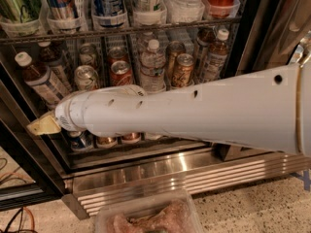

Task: Pick blue water bottle from middle shelf of fridge

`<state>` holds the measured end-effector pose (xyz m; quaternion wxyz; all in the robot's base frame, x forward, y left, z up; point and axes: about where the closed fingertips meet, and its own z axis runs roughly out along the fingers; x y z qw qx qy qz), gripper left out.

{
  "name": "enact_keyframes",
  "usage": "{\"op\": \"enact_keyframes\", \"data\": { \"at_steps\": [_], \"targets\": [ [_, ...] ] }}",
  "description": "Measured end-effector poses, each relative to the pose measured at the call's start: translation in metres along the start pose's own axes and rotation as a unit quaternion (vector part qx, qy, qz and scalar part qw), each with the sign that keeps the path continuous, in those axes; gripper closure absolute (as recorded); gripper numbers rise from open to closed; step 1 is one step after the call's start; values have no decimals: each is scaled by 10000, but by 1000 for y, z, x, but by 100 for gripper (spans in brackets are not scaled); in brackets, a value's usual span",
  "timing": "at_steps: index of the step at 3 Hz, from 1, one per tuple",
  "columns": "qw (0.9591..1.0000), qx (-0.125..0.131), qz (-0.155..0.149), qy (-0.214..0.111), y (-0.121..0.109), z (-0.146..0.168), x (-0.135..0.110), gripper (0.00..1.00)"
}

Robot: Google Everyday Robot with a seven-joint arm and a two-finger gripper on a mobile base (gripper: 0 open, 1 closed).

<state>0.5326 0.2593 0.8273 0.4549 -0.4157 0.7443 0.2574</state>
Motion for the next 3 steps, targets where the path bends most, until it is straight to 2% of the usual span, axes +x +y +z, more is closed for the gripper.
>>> {"op": "enact_keyframes", "data": {
  "at_steps": [1, 2, 3],
  "targets": [
    [9999, 148, 68, 43, -19, -1, 9, 18],
    [9991, 391, 127, 84, -51, 1, 17, 22],
    [9991, 393, 125, 83, -51, -1, 17, 21]
  ]
}}
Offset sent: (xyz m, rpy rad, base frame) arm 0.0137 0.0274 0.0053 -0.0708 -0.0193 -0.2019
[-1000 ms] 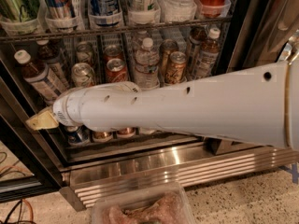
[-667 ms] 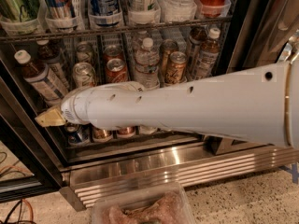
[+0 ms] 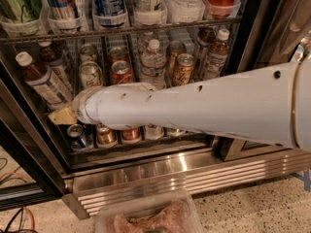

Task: Pick blue water bottle from middle shelf of fridge

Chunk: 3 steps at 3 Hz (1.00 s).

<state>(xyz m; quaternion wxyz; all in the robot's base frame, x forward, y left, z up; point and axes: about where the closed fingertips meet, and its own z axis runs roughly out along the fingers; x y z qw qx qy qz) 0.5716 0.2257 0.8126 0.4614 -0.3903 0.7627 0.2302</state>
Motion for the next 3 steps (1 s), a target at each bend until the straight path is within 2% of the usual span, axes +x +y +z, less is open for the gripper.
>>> {"op": "enact_keyframes", "data": {
  "at_steps": [1, 2, 3],
  "targets": [
    [10000, 40, -41, -11, -5, 1, -1, 22],
    [9995, 200, -3, -242, -21, 2, -21, 19],
    [9985, 192, 59, -516, -16, -1, -47, 19]
  ]
}}
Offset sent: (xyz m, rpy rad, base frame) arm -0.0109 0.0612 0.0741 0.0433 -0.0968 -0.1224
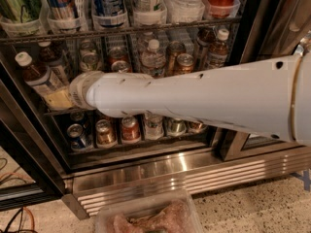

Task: Pick blue water bottle from middle shelf of fridge

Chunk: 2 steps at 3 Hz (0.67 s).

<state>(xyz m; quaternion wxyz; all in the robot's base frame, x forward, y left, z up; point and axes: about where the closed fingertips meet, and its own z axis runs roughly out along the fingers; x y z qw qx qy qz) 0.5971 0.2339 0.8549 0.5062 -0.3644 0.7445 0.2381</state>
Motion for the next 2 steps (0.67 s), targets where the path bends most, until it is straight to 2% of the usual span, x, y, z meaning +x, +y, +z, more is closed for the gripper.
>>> {"op": "enact_keyframes", "data": {
  "at_steps": [1, 2],
  "targets": [
    [9999, -101, 0, -107, 14, 6, -15, 20],
    [9994, -323, -22, -80, 38, 18, -24, 19]
  ]
}}
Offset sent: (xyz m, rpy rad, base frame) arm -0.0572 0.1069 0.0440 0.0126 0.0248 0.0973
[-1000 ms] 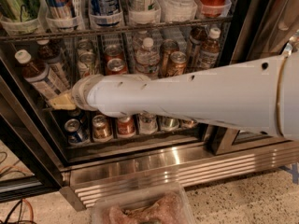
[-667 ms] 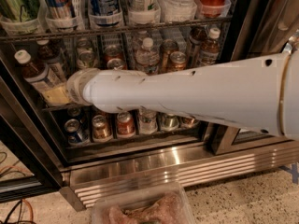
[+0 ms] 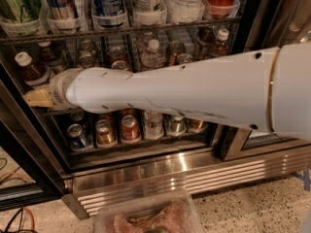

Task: Pick blue water bottle from middle shelf of fridge

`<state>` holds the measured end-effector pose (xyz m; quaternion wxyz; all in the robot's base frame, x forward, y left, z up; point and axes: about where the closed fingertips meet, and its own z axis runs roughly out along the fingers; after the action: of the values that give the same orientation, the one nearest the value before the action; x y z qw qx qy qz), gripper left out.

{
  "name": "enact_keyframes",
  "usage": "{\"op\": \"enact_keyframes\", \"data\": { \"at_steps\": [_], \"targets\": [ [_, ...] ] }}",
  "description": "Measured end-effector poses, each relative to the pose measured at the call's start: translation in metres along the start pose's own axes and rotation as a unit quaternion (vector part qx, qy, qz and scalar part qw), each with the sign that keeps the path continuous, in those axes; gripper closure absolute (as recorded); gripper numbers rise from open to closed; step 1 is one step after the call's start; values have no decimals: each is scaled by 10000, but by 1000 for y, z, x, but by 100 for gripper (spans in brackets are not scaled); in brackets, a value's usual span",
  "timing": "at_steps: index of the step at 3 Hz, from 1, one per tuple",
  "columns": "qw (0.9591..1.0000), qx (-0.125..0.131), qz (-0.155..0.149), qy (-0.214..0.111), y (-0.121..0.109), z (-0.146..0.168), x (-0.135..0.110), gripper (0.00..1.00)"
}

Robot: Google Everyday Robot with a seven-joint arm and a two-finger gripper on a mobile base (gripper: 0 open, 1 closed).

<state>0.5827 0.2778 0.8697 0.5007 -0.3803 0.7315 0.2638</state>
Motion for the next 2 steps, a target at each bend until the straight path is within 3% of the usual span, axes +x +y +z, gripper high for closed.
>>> {"op": "enact_keyframes", "data": {
  "at_steps": [2],
  "targets": [
    [9998, -88, -109, 131, 7, 24, 2, 21]
  ]
}}
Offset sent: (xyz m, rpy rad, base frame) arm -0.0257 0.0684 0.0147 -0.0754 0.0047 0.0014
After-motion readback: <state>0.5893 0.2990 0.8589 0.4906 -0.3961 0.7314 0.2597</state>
